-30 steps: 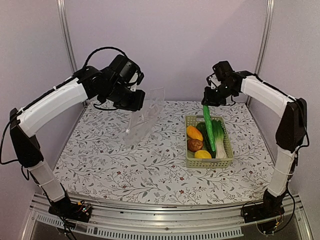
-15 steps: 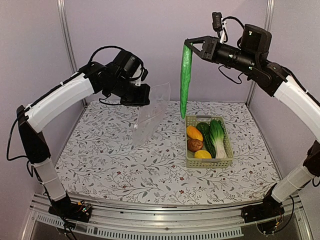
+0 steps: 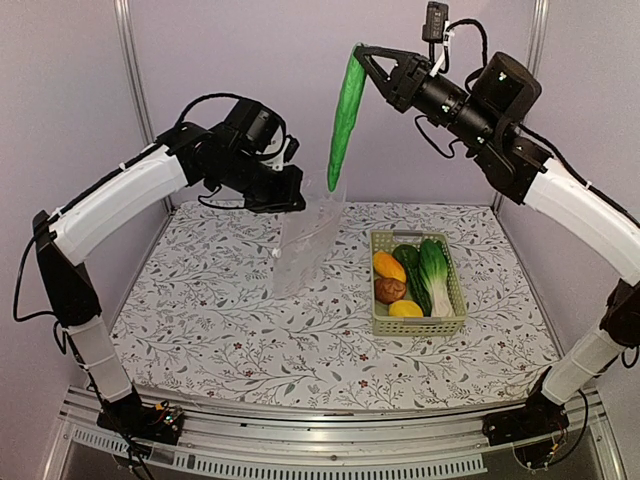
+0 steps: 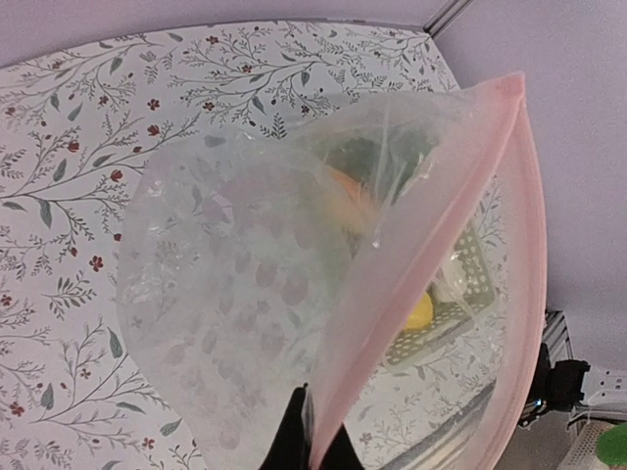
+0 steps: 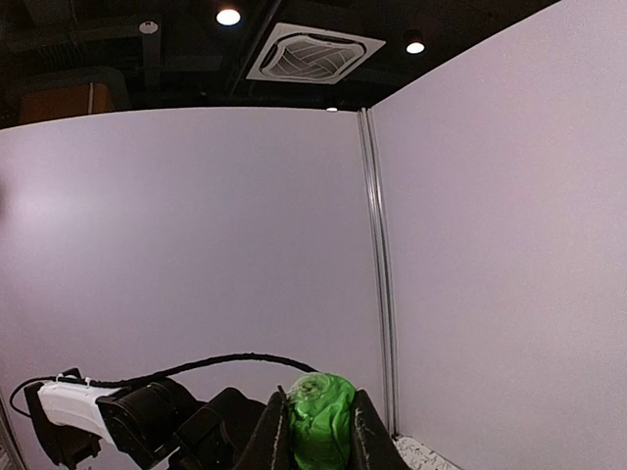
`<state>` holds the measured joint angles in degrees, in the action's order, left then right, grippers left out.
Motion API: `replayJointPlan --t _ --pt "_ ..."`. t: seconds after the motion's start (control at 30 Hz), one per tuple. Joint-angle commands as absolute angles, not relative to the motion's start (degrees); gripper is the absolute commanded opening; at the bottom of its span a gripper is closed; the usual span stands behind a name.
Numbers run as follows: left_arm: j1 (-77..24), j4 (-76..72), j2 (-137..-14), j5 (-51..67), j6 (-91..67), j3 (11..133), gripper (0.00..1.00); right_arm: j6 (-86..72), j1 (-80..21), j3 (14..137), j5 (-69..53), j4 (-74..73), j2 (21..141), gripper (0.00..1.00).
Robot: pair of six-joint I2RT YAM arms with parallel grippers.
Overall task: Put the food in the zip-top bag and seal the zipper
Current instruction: Place the fake vegetable in the zipper food storage bag.
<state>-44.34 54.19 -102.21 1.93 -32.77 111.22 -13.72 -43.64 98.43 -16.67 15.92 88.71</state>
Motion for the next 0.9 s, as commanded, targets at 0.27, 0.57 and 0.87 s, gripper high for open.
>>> replayJointPlan --t 0.27,0.57,0.87 --pt "-42.03 52.87 -99.11 1.85 -34.18 112.77 0.0 -11.48 -47.02 81.9 -13.1 26.6 88.72 0.26" --pt "-39.97 51.0 -99.32 2.3 -33.98 112.38 0.0 -14.96 -48.07 75.71 -5.4 21.83 78.74 0.72" --pt "-38.07 52.18 -98.14 1.76 -31.35 112.67 0.0 -8.59 -47.85 77.65 12.11 -0.81 73.0 0.66"
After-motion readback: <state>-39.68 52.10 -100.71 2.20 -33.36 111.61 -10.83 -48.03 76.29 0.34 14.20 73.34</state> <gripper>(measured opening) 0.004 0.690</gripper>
